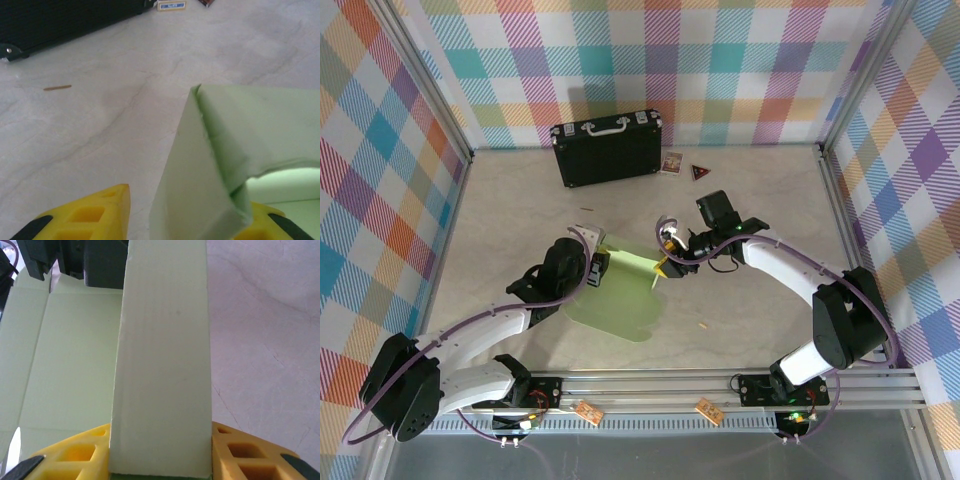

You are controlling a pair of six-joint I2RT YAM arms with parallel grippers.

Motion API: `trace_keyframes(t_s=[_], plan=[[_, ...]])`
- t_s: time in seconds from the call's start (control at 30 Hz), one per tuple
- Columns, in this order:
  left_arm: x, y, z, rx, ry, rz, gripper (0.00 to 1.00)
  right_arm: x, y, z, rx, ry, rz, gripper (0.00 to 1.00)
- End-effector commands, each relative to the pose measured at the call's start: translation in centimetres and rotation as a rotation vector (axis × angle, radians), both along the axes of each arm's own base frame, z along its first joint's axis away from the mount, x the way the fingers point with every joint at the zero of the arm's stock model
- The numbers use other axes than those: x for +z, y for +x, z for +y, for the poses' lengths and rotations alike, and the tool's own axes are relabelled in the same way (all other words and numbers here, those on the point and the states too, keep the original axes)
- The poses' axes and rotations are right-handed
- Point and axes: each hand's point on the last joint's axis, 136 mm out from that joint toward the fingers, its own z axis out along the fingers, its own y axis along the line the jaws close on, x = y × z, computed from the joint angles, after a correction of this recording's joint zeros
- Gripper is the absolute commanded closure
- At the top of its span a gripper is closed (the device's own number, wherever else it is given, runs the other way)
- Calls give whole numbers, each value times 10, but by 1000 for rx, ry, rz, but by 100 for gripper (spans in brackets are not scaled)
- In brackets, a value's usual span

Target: Fold the paper box

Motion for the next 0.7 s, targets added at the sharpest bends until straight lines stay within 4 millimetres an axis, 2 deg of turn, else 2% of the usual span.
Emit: trace_keyframes(t_s=[0.0,0.1,0.17,0.2,0.27,0.3,0.37,0.5,0.6,0.67], plan=[[-6,-5,6,12,11,35,67,15,-4,4,24,44,10,65],[-10,-8,9,17,14,38,79,15,-4,5,23,48,16,65],[-13,-9,12,27,24,43,83,16,-5,5,22,49,20,65],[-14,-9,12,27,29,47,81,16,-5,5,23,49,21,65],[-17,-9,12,27,29,57,64,16,-6,5,24,49,22,65],[-18,-10,11,24,27,66,62,16,-6,5,23,48,23,65],[-19,-11,9,13,18,70,64,16,-6,5,21,47,20,65],[-24,-12,11,18,27,76,78,17,-6,4,19,48,20,65],[-27,-13,10,15,29,81,98,16,-5,4,15,45,22,65],[-29,-13,10,16,27,88,100,16,-5,5,15,46,23,65]])
